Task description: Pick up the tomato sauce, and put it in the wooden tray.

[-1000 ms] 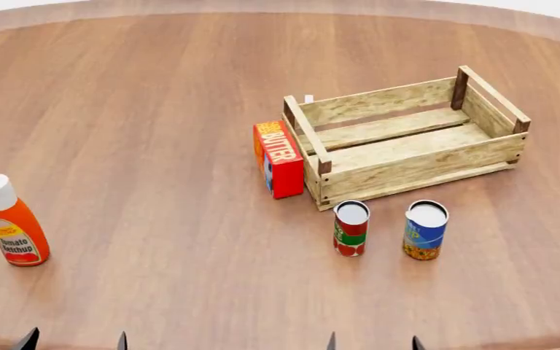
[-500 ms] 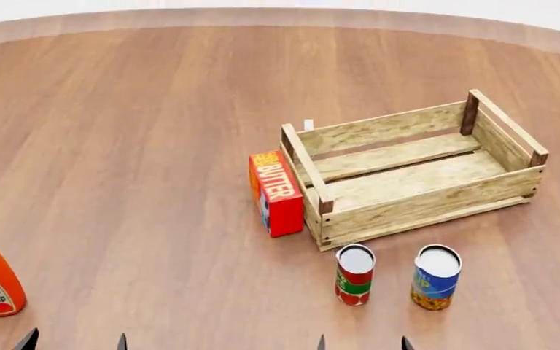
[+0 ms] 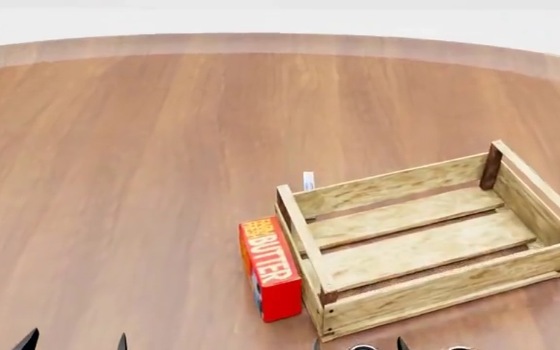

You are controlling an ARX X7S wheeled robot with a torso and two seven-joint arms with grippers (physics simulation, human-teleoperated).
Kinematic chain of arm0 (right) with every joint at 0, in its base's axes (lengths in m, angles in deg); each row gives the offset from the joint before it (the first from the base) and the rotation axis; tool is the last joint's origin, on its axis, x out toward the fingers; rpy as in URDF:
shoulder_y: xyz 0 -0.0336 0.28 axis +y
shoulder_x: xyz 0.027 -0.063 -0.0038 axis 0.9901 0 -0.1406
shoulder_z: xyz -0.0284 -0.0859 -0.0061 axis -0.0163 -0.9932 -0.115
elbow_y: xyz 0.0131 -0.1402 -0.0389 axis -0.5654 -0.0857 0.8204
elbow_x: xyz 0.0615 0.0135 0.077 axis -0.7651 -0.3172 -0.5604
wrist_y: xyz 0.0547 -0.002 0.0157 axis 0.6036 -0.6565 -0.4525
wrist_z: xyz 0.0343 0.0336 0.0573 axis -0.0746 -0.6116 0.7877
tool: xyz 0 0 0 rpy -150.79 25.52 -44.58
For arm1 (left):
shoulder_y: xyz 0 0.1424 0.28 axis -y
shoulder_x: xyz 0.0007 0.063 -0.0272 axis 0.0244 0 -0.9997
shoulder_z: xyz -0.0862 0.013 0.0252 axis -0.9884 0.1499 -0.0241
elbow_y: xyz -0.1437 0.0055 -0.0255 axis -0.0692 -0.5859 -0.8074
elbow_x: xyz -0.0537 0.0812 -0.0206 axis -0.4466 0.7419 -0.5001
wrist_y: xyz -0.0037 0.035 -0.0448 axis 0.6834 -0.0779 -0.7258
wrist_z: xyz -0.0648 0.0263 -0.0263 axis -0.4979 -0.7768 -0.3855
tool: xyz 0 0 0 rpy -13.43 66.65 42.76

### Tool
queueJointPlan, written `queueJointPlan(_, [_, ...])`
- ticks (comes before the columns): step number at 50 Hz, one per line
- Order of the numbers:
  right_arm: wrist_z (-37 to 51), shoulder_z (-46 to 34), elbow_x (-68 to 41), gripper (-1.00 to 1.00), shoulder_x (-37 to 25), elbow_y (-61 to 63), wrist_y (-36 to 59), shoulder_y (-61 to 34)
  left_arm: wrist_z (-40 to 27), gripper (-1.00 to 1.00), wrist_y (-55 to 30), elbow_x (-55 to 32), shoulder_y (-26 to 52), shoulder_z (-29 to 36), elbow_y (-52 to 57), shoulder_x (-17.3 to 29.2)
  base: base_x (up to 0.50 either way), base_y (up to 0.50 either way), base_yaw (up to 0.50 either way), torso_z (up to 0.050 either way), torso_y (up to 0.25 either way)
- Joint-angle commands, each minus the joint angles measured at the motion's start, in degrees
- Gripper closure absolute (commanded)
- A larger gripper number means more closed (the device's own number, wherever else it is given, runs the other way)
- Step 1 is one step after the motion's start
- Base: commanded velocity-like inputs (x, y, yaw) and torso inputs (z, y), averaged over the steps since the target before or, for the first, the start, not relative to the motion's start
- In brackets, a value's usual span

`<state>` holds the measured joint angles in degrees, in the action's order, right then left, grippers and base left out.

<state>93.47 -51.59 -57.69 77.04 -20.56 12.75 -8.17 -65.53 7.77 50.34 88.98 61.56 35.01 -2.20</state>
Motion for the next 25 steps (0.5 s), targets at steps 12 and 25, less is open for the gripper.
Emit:
queueJointPlan(12, [0.67,-0.75,0.73,-1.00,-0.22,-1.50,-1.10,-0.55,-0.20,-1.00,0.54,-1.24,0.05,0.05,-0.02,0.21,0.50,0.00,0.00,0.000,0.001])
queueJointPlan(25, [2.31,-1.08,0.58,-1.00,-0.59,-1.50,-2.02,-0.48,-0.99,-1.00,0.23,-1.80,-0.11,0.80,0.65,0.79,0.41,0.00,0.00,0.000,0.000])
